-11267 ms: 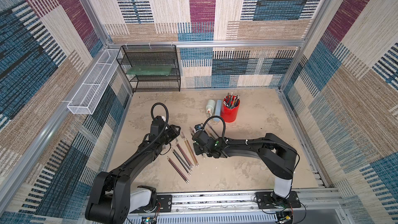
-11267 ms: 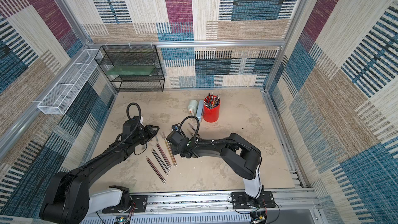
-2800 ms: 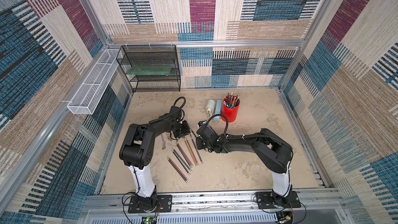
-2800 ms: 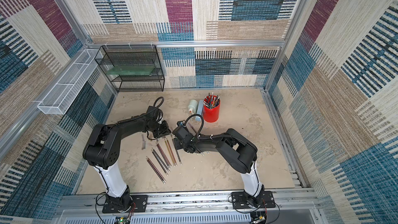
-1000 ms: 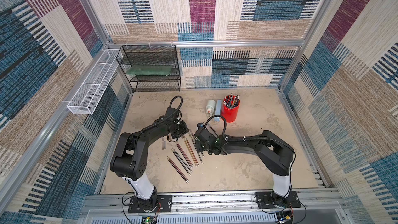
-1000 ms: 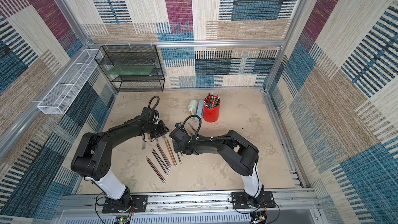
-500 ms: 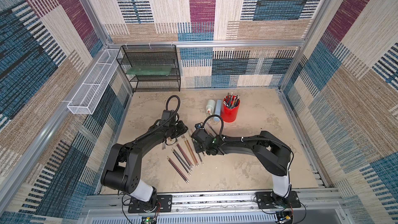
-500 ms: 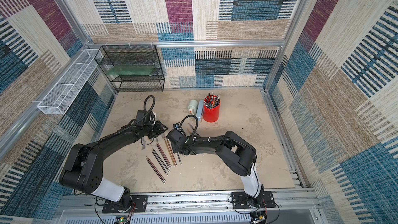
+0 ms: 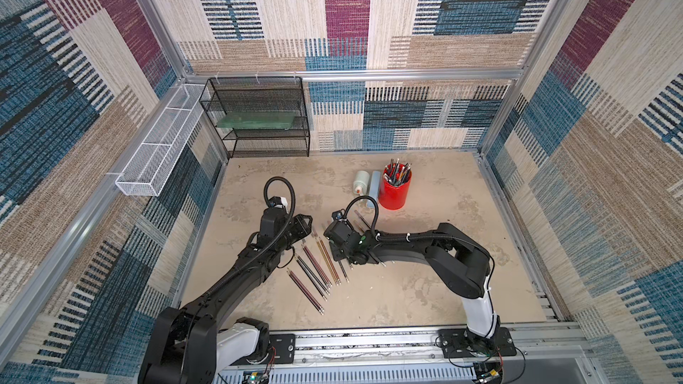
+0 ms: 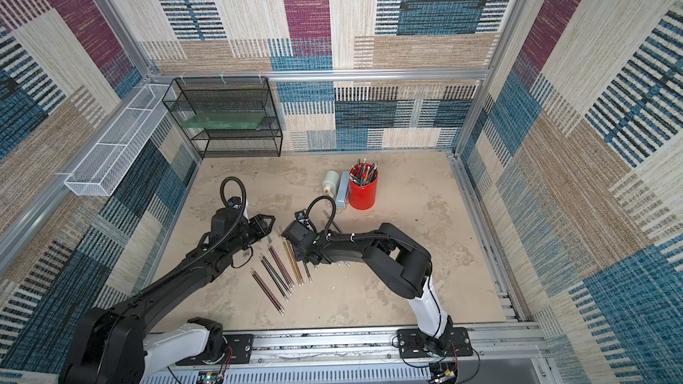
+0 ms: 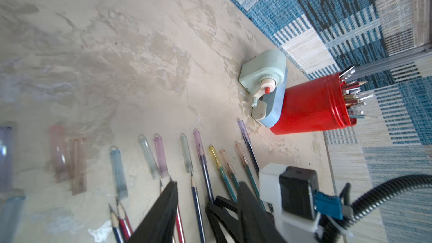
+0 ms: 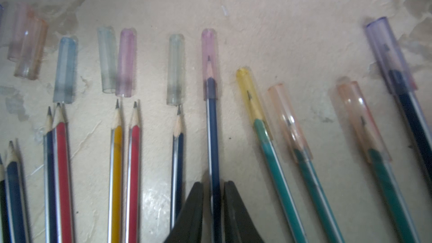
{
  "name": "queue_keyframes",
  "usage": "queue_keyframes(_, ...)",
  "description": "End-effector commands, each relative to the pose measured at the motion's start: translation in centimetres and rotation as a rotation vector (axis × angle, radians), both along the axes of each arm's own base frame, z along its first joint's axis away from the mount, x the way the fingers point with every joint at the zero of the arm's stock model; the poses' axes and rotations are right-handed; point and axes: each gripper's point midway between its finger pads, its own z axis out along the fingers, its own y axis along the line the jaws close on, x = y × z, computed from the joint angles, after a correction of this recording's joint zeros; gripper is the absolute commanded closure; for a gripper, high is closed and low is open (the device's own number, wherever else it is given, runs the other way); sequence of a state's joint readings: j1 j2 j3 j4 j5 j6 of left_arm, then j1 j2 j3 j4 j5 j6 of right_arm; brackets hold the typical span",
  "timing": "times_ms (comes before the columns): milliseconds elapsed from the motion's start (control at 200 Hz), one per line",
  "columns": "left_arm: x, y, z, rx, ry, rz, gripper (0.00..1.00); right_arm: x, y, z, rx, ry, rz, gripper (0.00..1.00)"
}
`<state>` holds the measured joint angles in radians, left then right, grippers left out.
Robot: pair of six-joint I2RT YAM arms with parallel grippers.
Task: Remove the protective cover of the pencils
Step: Pick up the pencil from the center of the board.
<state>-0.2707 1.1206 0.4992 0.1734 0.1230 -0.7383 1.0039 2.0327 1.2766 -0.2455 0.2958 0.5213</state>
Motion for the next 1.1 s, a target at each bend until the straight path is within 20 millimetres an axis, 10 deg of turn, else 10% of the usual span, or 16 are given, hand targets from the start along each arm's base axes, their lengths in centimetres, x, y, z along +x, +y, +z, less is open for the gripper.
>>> queue_keyframes(0,0.7,1.1,2.4,-0.004,-0.141,0.063,0.54,-0.7,-0.4,-0.9,-0.036,0.034,0.014,0.81)
queue_keyframes(356,0.3,0.5,2.3,-0.074,-0.093,0.052,0.45,-0.5,-0.4,-0.3,-0.017,0.018,0.005,0.92)
queue_keyframes(1092,2.4,-5.5,1.4,-0.292,-0.032,-0.216,0.55,-2.1,-0.7,7.4,0.213,-0.135,0.038,1.0)
